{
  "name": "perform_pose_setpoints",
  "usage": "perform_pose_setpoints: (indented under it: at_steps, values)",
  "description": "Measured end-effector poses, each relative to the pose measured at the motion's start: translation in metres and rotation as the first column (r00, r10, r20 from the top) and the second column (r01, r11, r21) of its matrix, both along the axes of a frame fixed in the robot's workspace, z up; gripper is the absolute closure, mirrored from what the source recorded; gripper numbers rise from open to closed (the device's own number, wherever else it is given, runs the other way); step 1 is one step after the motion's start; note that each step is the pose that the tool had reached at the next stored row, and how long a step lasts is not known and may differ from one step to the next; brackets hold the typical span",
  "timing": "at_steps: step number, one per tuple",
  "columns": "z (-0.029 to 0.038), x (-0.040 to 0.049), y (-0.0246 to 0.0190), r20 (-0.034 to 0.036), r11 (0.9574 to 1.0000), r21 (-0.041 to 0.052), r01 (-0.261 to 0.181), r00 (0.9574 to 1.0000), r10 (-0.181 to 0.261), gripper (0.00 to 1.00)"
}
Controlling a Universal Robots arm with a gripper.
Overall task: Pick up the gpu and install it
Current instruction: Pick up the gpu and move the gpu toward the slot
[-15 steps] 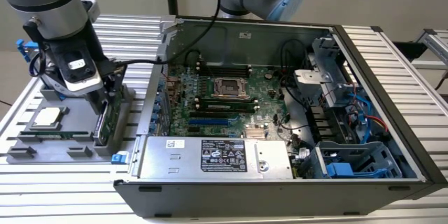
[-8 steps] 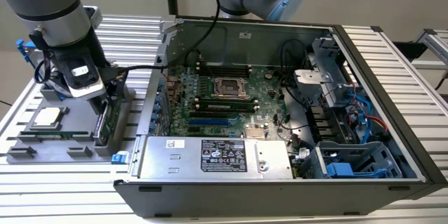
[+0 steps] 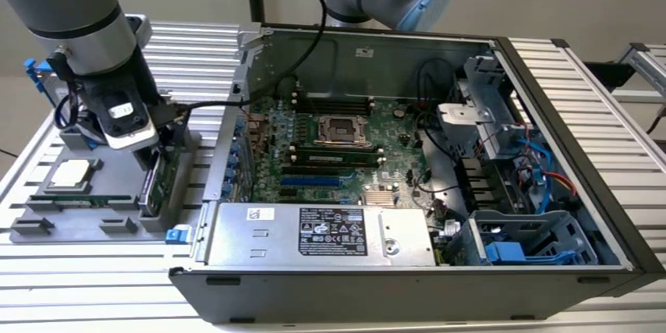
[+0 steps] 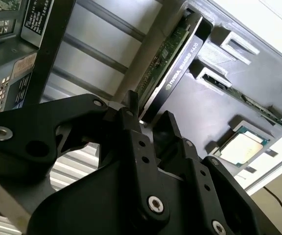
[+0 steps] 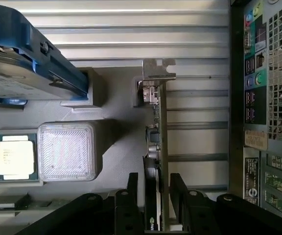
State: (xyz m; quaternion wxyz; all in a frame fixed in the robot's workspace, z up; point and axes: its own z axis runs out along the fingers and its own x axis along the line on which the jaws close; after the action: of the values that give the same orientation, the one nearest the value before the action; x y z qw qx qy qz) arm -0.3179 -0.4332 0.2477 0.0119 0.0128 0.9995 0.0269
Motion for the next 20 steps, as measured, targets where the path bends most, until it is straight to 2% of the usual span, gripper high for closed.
perform_pose_setpoints:
  at_steps: [8,17,18,20]
  values:
    - [-0.0072,-0.0002,0.0016,0.0000,1.0000,0.0000,-0.009,1.0000,0.009,0.00]
    - [-0.0078,-0.0002,0.0017,0.0000,0.9999,0.0012,-0.010,1.0000,0.010,0.00]
    - [-0.0077,-0.0003,0.0017,0.0000,1.0000,0.0014,-0.010,1.0000,0.010,1.00]
    - [-0.0077,-0.0003,0.0017,-0.0001,0.9999,0.0017,-0.010,1.0000,0.010,1.00]
